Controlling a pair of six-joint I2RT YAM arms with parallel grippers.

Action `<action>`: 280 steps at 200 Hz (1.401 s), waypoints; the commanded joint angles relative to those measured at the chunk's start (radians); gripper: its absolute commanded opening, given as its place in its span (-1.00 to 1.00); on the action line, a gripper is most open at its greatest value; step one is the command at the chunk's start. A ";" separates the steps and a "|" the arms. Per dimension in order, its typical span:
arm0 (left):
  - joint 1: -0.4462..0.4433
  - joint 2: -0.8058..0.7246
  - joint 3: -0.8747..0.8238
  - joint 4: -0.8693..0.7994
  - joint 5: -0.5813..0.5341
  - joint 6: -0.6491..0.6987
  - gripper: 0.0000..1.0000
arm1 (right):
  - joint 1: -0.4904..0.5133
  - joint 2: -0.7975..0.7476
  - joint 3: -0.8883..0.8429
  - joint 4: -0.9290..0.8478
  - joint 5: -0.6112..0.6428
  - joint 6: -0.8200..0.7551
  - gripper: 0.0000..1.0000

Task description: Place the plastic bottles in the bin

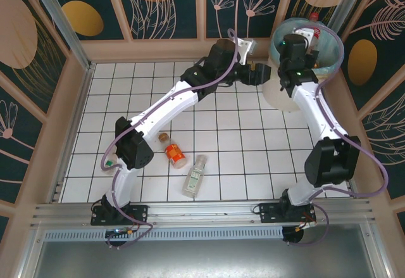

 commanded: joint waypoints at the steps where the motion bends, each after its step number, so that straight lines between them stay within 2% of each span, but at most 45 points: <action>1: 0.013 -0.052 -0.066 0.070 -0.039 -0.019 0.66 | -0.088 -0.017 -0.007 0.007 -0.178 0.193 0.43; 27: 0.012 -0.069 -0.109 0.082 -0.033 -0.017 0.66 | -0.171 0.054 0.082 -0.082 -0.397 0.288 0.35; 55: 0.012 -0.077 -0.124 0.071 -0.046 0.002 0.67 | -0.185 0.010 0.048 -0.057 -0.466 0.308 0.23; 64: 0.011 -0.076 -0.126 0.072 -0.047 0.006 0.67 | -0.196 -0.022 0.015 -0.023 -0.512 0.323 0.28; 76: 0.011 -0.074 -0.125 0.070 -0.047 0.011 0.67 | -0.213 -0.058 -0.023 0.020 -0.566 0.344 0.50; 82: 0.012 -0.072 -0.123 0.070 -0.045 0.011 0.67 | -0.222 -0.069 -0.034 0.037 -0.611 0.351 0.54; 87: 0.011 -0.071 -0.120 0.071 -0.042 0.013 0.67 | -0.229 -0.075 -0.037 0.046 -0.650 0.358 0.51; 98: 0.011 -0.068 -0.115 0.072 -0.038 0.013 0.68 | -0.239 -0.083 -0.036 0.052 -0.699 0.367 0.23; 106: 0.013 -0.065 -0.113 0.075 -0.035 0.013 0.68 | -0.240 -0.083 -0.032 0.055 -0.720 0.365 0.15; 141: 0.012 -0.058 -0.105 0.073 -0.027 0.015 0.68 | -0.249 -0.058 0.005 0.037 -0.832 0.361 0.15; 164: 0.011 -0.059 -0.106 0.064 -0.031 0.024 0.68 | -0.249 -0.062 -0.028 0.116 -0.940 0.387 0.17; 176: 0.012 -0.061 -0.110 0.064 -0.034 0.026 0.68 | -0.249 -0.053 -0.020 0.110 -0.927 0.393 0.18; 213: 0.012 -0.067 -0.119 0.064 -0.037 0.025 0.68 | -0.249 -0.041 0.045 -0.014 -0.736 0.405 0.22; 239: 0.012 -0.069 -0.122 0.064 -0.040 0.025 0.68 | -0.250 -0.027 0.098 -0.101 -0.610 0.385 0.37; 280: 0.013 -0.065 -0.124 0.067 -0.038 0.018 0.68 | -0.249 0.083 0.230 -0.225 -0.591 0.339 0.46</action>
